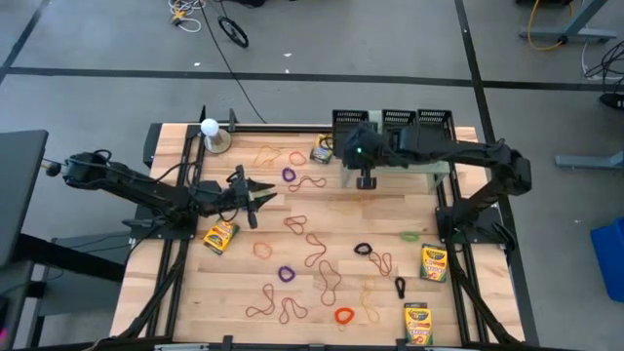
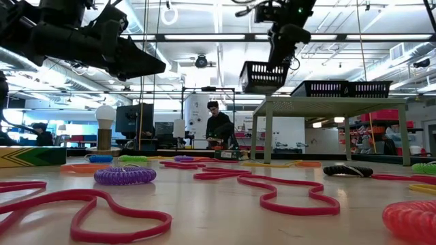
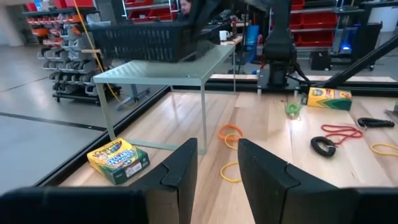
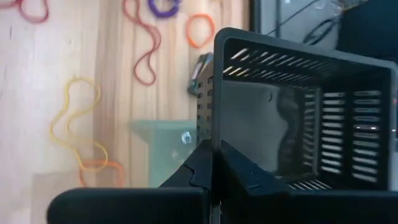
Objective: Pick & Place Office Desk Supplies
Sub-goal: Put the black basket on the shelf
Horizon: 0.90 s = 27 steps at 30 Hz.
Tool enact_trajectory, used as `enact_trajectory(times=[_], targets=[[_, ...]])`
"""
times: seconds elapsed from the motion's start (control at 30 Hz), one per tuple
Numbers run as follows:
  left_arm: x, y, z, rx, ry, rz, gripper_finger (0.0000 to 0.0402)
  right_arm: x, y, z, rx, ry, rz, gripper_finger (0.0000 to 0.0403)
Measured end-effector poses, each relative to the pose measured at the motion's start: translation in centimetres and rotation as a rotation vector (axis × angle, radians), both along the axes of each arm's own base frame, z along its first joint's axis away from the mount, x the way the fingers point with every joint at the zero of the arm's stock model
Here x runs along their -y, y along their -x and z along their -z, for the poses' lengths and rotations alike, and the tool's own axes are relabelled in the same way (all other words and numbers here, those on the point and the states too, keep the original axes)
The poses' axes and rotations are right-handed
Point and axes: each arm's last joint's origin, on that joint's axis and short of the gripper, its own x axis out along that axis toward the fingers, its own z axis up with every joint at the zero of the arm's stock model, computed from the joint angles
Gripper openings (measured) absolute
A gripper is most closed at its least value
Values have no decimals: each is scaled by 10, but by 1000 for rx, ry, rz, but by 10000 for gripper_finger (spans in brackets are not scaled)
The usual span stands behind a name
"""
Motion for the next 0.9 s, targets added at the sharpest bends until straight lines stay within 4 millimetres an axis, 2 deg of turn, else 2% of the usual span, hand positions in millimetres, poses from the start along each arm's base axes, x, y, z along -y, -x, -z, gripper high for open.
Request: enact_trajectory(times=[0.13, 0.33, 0.9], targets=[[0, 0, 1, -6, -1, 0, 124, 16, 5, 0, -17, -7, -8, 15], [0, 0, 1, -6, -2, 0, 124, 29, 14, 3, -50, -70, 24, 15], [0, 0, 1, -7, -3, 0, 124, 29, 18, 5, -86, -87, 31, 16]])
